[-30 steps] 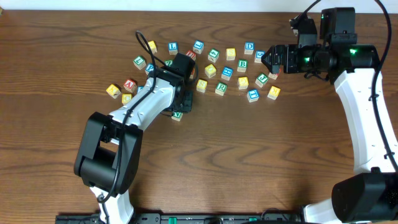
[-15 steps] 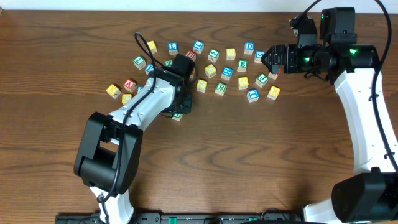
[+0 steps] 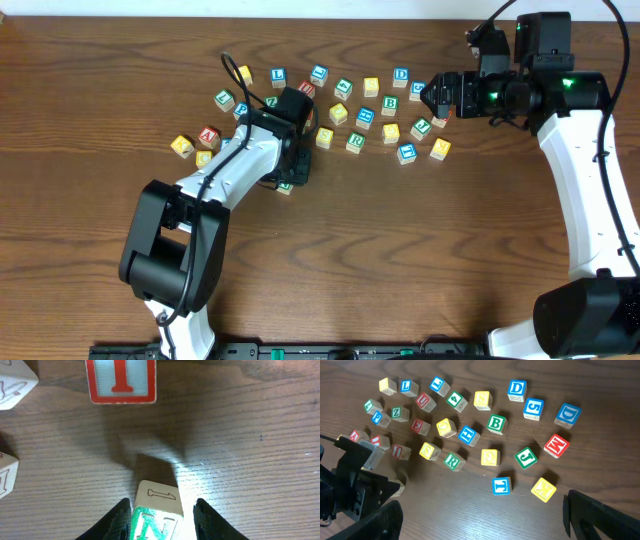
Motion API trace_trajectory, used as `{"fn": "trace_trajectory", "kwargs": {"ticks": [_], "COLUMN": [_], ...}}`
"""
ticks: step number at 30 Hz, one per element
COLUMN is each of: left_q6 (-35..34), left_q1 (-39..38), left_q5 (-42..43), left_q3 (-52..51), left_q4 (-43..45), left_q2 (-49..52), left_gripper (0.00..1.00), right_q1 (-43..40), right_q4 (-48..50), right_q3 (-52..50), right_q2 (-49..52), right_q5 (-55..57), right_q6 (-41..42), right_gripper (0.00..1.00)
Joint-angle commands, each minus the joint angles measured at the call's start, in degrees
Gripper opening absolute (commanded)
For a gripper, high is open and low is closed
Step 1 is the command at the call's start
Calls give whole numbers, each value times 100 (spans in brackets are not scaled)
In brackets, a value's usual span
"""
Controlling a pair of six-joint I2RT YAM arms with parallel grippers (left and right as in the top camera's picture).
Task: Spell out NEURIPS
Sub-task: 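Lower the green N block onto the table and open the left gripper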
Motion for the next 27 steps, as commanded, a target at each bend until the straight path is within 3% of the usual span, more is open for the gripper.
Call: {"fn": "trace_trajectory", "kwargs": {"ticks": [1,10,17,27], "left_q6": [168,291,289,289], "left_q1": [-11,-11,-11,-7], "left_q5": [52,52,50,28], "left_q3": [-168,-321,-321,-321], "left_q4": [20,120,186,719], "left_q2": [46,46,46,46], "left_gripper": [41,41,30,29], "right_q1": [-39,-39,-39,-39], "right_q4": [-9,-9,-9,-9], "right_q3": [92,92,92,92], "right_q2": [2,2,2,2], "right_q5": [-13,-11,-13,-13], "right_q6": [-63,-63,-63,-63], "right_gripper": [99,99,99,99]}}
